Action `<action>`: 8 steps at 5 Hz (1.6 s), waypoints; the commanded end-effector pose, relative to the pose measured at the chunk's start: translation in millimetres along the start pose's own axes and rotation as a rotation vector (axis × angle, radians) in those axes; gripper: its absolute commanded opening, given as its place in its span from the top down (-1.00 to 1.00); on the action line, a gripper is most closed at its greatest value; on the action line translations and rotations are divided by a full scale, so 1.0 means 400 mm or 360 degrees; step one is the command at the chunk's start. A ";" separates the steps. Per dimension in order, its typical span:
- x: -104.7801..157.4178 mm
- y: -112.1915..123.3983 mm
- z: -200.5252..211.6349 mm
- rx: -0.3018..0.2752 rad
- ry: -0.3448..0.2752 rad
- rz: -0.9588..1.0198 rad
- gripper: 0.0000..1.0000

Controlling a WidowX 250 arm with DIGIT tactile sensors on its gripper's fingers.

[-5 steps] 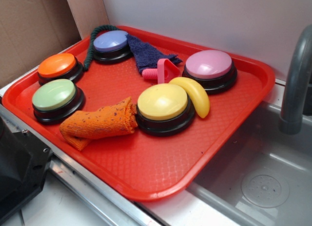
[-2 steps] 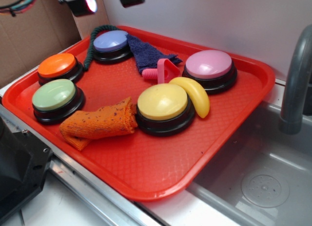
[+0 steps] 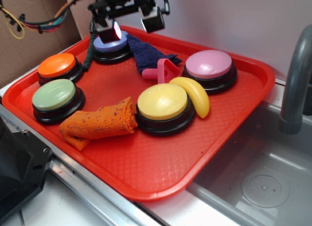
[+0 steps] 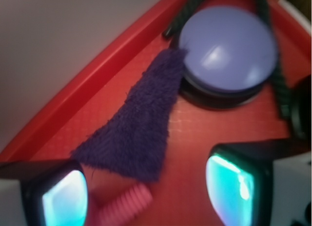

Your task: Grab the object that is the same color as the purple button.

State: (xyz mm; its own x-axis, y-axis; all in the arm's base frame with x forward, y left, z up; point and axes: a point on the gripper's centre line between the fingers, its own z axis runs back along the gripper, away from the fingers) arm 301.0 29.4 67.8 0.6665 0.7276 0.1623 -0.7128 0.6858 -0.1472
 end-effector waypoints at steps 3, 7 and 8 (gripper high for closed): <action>0.073 -0.001 -0.096 -0.0022 -0.0052 0.0163 -1.00; 0.072 -0.012 -0.097 0.0048 -0.0101 0.0224 1.00; 0.070 -0.013 -0.097 0.0045 -0.0115 0.0213 1.00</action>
State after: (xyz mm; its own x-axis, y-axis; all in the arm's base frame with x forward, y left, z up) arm 329.0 39.0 24.5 0.5559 0.8087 0.1924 -0.8064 0.5808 -0.1114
